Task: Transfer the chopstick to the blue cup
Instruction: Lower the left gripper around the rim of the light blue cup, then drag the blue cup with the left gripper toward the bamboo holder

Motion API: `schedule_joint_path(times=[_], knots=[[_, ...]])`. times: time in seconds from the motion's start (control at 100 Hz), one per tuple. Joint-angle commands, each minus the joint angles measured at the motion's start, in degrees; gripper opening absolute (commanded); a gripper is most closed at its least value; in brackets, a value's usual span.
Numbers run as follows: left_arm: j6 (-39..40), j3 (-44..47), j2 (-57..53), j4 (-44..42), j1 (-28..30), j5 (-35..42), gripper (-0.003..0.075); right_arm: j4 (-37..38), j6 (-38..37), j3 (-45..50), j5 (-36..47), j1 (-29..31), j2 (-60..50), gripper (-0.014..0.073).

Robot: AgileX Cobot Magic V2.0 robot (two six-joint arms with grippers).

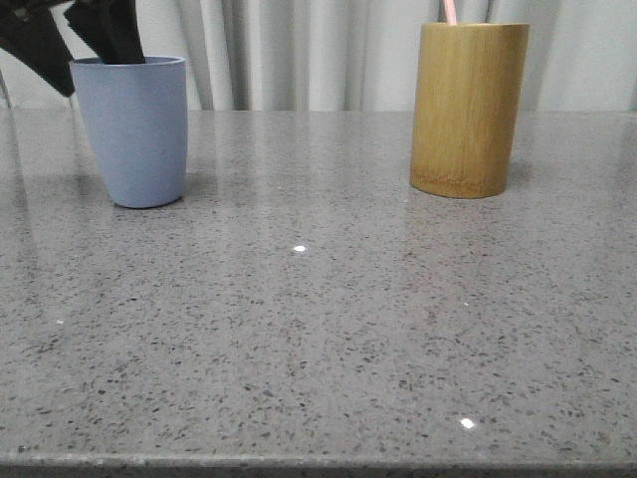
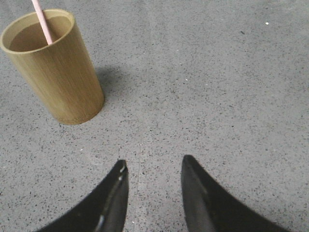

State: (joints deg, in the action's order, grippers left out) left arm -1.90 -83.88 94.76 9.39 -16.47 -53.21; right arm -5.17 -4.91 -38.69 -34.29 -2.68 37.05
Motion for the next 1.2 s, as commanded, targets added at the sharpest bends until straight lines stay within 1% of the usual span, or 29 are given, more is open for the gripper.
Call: schedule_joint_path(times=[0.0,0.07,0.08,0.09,0.11,0.14,0.19,0.21,0.27,0.28,0.33,0.51,0.65,0.84,1.04,1.19], knots=[[-0.01,-2.05,-1.47,1.03,-0.46,1.46,0.0433,-0.01,0.49,-1.94,4.15,0.4,0.39,0.0293],[0.12,-2.05,-1.23,1.03,-0.46,1.37,0.0393,-0.01,0.49,-1.94,4.15,0.4,0.39,0.0293],[0.13,-2.05,-1.23,1.03,-0.46,1.37,0.0371,-0.01,0.49,-1.94,4.15,0.4,0.39,0.0293],[0.13,-2.05,-1.23,1.03,-0.46,1.37,0.0371,-0.01,0.49,-1.94,4.15,0.4,0.39,0.0293],[0.13,-2.05,-1.23,1.03,-0.36,1.37,0.0337,-0.01,0.49,-1.94,4.15,0.4,0.39,0.0293],[0.13,-2.05,-1.23,1.03,-0.36,1.37,0.0307,-0.01,0.49,-1.94,4.15,0.4,0.39,0.0293],[0.13,-2.05,-1.23,1.03,-0.36,1.37,0.0215,-0.01,0.49,-1.94,4.15,0.4,0.39,0.0293],[0.13,-2.05,-1.23,1.03,-0.36,1.37,0.019,-0.01,0.49,-1.94,4.15,0.4,0.39,0.0293],[0.13,-2.05,-1.23,1.03,-0.36,1.37,0.0069,-0.01,0.49,-1.94,4.15,0.4,0.39,0.0293],[0.13,-2.05,-1.23,1.03,-0.36,1.37,0.0069,-0.01,0.49,-1.94,4.15,0.4,0.39,0.0293],[0.13,-2.05,-1.23,1.03,-0.36,1.37,-0.002,0.0,0.49,-1.94,4.09,0.4,0.39,0.0293],[0.13,-2.35,-1.23,1.03,-0.36,1.37,-0.0019,0.0,0.49,-1.94,3.55,0.4,0.39,0.0293],[0.13,-4.73,-1.23,1.65,-1.12,1.54,-0.0019,0.0,0.49,-1.94,3.55,0.4,0.39,0.0293],[0.13,-9.46,0.53,1.65,-4.39,1.43,-0.0019,0.0,0.49,-1.94,3.55,0.4,0.39,0.0293],[0.13,-16.48,6.06,1.65,-8.51,-1.42,-0.0019,0.0,0.49,-1.94,3.5,0.4,0.39,0.0293],[0.13,-20.84,9.72,1.65,-10.9,-1.03,-0.0019,0.0,0.49,-1.94,3.38,0.4,0.39,0.0293]])
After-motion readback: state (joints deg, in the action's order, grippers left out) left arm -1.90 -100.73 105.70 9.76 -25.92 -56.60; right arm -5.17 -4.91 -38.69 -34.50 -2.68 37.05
